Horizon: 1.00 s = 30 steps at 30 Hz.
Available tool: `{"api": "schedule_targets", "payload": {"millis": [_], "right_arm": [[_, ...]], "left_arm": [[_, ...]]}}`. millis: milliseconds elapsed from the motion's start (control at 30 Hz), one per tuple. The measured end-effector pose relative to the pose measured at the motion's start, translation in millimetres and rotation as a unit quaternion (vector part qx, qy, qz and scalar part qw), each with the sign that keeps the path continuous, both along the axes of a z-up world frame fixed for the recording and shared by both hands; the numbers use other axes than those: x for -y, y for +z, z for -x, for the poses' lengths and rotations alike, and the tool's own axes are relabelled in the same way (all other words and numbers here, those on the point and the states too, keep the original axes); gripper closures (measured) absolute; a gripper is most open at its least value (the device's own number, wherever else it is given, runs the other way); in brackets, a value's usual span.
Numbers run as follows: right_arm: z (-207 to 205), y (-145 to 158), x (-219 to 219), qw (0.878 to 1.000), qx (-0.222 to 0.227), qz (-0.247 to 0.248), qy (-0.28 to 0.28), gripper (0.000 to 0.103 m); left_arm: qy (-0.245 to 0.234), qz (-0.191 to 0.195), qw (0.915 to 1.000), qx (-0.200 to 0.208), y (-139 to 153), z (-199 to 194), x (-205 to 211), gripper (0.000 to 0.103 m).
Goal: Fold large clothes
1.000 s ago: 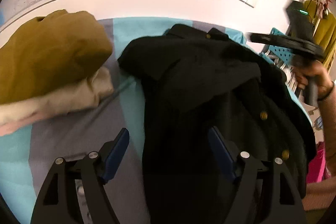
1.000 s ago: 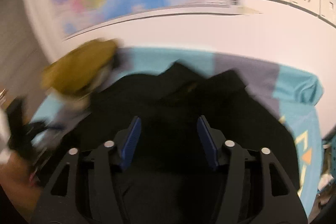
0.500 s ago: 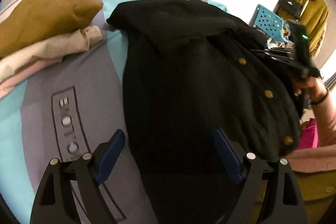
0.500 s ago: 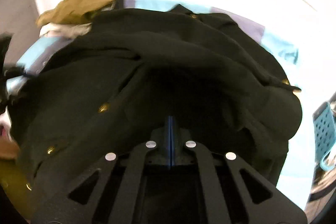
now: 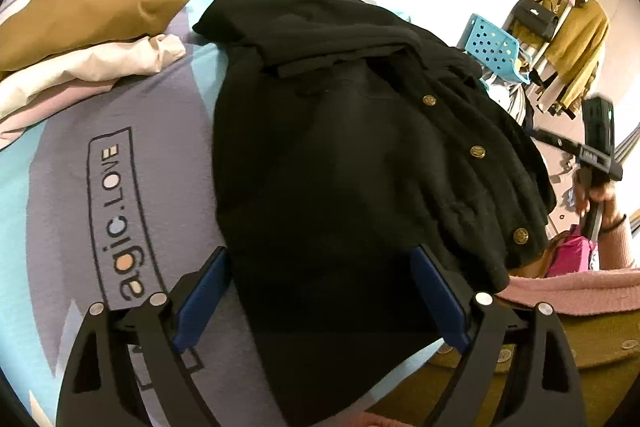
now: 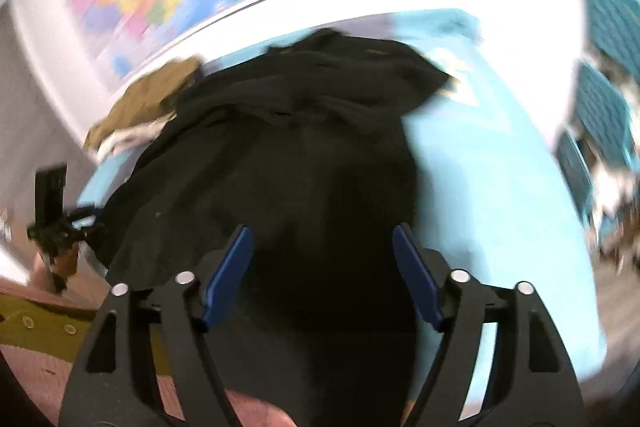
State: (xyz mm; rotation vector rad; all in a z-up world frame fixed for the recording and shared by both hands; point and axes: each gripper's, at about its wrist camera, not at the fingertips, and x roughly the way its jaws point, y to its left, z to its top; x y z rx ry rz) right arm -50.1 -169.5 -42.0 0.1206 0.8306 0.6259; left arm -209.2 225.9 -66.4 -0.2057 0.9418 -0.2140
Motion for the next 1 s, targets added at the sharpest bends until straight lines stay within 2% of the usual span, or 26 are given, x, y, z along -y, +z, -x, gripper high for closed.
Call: {"api": "schedule_targets", "payload": {"millis": [67,133,267,333,367,400,467,500,533,567,667,700,767,800,833,867,900,933,1000], "right_arm": [[8.1,-11.8,26.8,0.999,-0.020,-0.008,-0.029,0.026],[12.8,-22.2,38.4,0.998,-0.038,-0.030,-0.026,0.026],[13.8,-30.0,28.5,0.997,-0.034,-0.062,0.012,0.027],[11.4,-30.5,16.6,0.997,-0.031,-0.061,0.028,0.030],[11.5,-29.7,12.2,0.997,-0.027,-0.055,0.039,0.034],[10.2,-29.7,10.7,0.997,-0.030,-0.060,0.046,0.049],[9.0,-27.6,10.5,0.993,-0.042,-0.091,0.064,0.052],[8.8,-27.4,12.1,0.993,-0.040,-0.094,0.062,0.048],[5.9,-29.0,14.5,0.995,-0.042,-0.082,0.046,0.042],[3.9,-30.6,16.5,0.995,-0.045,-0.082,0.041,0.042],[5.4,-34.3,17.8,0.994,-0.041,-0.091,0.053,0.035],[8.2,-34.0,16.6,0.993,-0.036,-0.091,0.059,0.029],[9.6,-33.9,11.0,0.994,-0.027,-0.088,0.064,0.027],[9.8,-34.0,9.1,0.994,-0.025,-0.090,0.066,0.030],[9.0,-34.7,7.7,0.993,-0.027,-0.093,0.068,0.050],[7.0,-37.4,8.0,0.992,-0.040,-0.103,0.067,0.058],[4.2,-40.2,9.1,0.989,-0.053,-0.123,0.070,0.060],[5.0,-39.3,10.4,0.987,-0.054,-0.131,0.072,0.068],[7.4,-34.3,15.5,0.982,-0.058,-0.162,0.078,0.075]], "left_arm": [[0.005,-0.008,0.9999,0.005,0.2,-0.9,2.9,0.024],[0.016,-0.020,0.9997,0.004,0.8,-2.0,4.6,0.036],[0.042,-0.027,0.9988,-0.002,3.0,-3.5,1.6,0.060],[0.047,-0.015,0.9988,-0.002,4.9,-2.2,-1.6,0.070],[0.048,-0.007,0.9988,0.003,6.8,-0.7,-3.5,0.072],[0.049,0.006,0.9988,0.009,9.8,1.5,-5.6,0.075],[0.055,0.029,0.9979,0.015,12.9,4.2,-11.0,0.072],[0.060,0.036,0.9975,0.011,12.2,3.6,-14.1,0.059],[0.071,0.032,0.9970,-0.005,8.5,0.9,-16.8,0.051],[0.070,0.039,0.9966,-0.021,3.3,-1.6,-18.3,0.047],[0.049,0.051,0.9975,-0.011,1.8,-0.2,-13.1,0.034],[0.045,0.051,0.9977,-0.009,1.9,0.0,-11.2,0.027],[0.037,0.051,0.9980,-0.007,1.6,-3.1,-4.4,0.025],[0.039,0.046,0.9982,-0.005,1.7,-4.7,-1.3,0.026],[0.043,0.040,0.9983,-0.005,1.7,-6.7,1.7,0.039],[0.048,0.035,0.9982,-0.005,2.0,-8.6,2.7,0.050],[0.054,0.032,0.9979,-0.010,1.9,-10.4,3.2,0.072],[0.058,0.040,0.9974,-0.015,1.9,-12.0,1.8,0.079],[0.069,0.056,0.9960,-0.004,9.6,-8.2,-0.4,0.082]]}}
